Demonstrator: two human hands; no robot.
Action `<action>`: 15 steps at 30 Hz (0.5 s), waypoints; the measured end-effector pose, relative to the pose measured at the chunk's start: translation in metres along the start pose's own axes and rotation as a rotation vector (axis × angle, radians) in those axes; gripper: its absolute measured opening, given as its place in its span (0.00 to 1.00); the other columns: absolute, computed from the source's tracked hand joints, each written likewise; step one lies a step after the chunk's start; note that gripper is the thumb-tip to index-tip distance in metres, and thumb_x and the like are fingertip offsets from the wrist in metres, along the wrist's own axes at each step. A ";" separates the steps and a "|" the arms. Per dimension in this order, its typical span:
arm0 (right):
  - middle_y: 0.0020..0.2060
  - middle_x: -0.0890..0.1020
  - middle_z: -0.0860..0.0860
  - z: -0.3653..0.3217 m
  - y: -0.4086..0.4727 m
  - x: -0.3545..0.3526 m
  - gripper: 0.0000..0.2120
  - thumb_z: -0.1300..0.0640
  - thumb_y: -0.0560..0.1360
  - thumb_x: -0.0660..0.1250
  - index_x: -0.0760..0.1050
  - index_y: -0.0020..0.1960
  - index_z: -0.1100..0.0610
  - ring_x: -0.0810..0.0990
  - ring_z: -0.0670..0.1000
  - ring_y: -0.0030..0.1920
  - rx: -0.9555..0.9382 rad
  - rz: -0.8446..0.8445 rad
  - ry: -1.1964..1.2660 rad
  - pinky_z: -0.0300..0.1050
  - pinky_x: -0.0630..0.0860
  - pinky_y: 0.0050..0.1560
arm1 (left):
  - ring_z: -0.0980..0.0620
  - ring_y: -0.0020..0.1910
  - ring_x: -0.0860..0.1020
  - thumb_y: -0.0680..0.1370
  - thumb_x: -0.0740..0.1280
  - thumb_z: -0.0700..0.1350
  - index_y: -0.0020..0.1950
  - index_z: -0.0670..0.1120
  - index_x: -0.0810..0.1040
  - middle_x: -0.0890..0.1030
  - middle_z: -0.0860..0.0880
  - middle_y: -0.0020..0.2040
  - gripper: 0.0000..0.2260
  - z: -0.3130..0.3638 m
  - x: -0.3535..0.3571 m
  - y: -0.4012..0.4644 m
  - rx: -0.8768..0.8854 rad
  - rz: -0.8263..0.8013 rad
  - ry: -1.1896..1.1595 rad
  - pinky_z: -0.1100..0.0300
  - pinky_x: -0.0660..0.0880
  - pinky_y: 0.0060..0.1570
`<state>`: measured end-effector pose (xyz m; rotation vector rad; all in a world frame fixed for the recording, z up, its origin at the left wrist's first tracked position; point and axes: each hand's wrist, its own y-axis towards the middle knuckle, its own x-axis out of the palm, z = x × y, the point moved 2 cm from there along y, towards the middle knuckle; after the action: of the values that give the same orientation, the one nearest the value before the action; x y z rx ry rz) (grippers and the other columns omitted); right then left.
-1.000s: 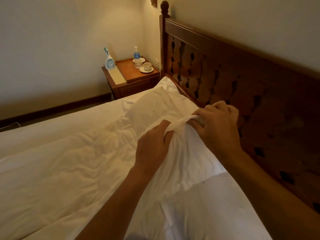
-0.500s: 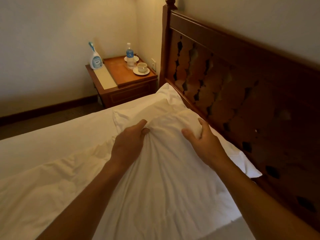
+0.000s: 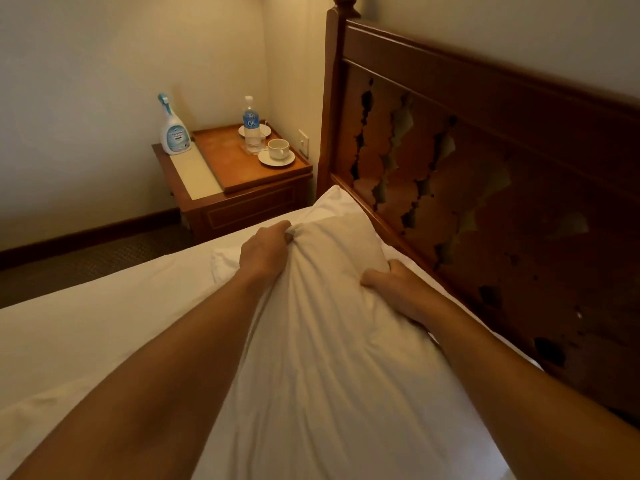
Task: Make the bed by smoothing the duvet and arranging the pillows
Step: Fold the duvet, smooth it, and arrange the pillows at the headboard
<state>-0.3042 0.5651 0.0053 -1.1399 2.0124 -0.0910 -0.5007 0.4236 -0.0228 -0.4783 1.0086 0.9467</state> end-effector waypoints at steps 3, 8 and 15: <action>0.60 0.80 0.58 0.008 0.017 0.005 0.25 0.42 0.78 0.63 0.73 0.66 0.59 0.77 0.57 0.53 -0.029 0.153 -0.111 0.47 0.72 0.51 | 0.44 0.50 0.77 0.84 0.55 0.47 0.52 0.54 0.76 0.82 0.45 0.56 0.10 -0.005 0.018 0.014 -0.037 -0.030 -0.064 0.54 0.69 0.46; 0.55 0.80 0.53 0.013 0.019 0.009 0.19 0.44 0.81 0.61 0.72 0.65 0.57 0.78 0.54 0.52 -0.149 0.280 -0.099 0.50 0.76 0.52 | 0.45 0.55 0.78 0.84 0.54 0.56 0.60 0.45 0.80 0.81 0.47 0.57 0.20 0.019 0.030 0.018 0.056 -0.237 -0.363 0.50 0.73 0.56; 0.58 0.79 0.51 -0.010 0.017 -0.001 0.17 0.46 0.82 0.62 0.68 0.67 0.52 0.78 0.54 0.57 -0.236 0.361 -0.148 0.50 0.77 0.53 | 0.48 0.49 0.79 0.82 0.57 0.59 0.55 0.51 0.78 0.82 0.50 0.51 0.16 0.035 0.017 0.053 0.086 -0.033 -0.184 0.53 0.73 0.46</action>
<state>-0.3225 0.5730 0.0053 -0.8746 2.0986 0.4116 -0.5250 0.4848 -0.0172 -0.3286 0.8679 0.8970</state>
